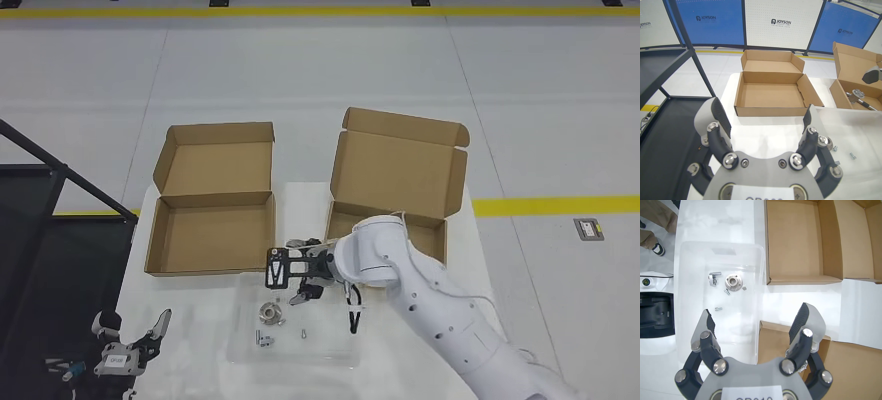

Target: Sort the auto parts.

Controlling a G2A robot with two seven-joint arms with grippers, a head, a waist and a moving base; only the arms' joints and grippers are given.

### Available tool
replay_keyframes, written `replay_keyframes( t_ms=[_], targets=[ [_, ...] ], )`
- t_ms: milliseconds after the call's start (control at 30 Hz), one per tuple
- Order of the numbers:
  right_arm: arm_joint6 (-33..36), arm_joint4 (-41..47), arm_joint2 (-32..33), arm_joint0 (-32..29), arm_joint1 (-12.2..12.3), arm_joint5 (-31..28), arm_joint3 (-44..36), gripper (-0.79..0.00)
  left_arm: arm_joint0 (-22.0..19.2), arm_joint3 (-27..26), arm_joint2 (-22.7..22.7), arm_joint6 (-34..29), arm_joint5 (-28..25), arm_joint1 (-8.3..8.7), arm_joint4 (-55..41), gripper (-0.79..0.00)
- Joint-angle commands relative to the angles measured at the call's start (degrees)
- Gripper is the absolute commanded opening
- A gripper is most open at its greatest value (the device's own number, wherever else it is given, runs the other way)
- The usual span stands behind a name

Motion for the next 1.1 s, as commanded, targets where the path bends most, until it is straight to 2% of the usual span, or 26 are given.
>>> replay_keyframes(
  t_ms=[0, 467, 633, 1067],
  targets=[
    [0.47, 2.52, -1.01, 0.68, -0.45, 0.93, 0.35, 0.0, 0.0, 0.0, 0.0, 0.0, 0.0, 0.0, 0.0, 0.0],
    [1.05, 3.64, -1.86, 0.94, -0.71, 1.19, 1.05, 0.0, 0.0, 0.0, 0.0, 0.0, 0.0, 0.0, 0.0, 0.0],
    [2.27, 4.0, -6.35, 1.39, -1.94, 2.25, 3.67, 0.0, 0.0, 0.0, 0.0, 0.0, 0.0, 0.0, 0.0, 0.0],
    [2.27, 4.0, -6.35, 1.39, -1.94, 2.25, 3.67, 0.0, 0.0, 0.0, 0.0, 0.0, 0.0, 0.0, 0.0, 0.0]
  ],
)
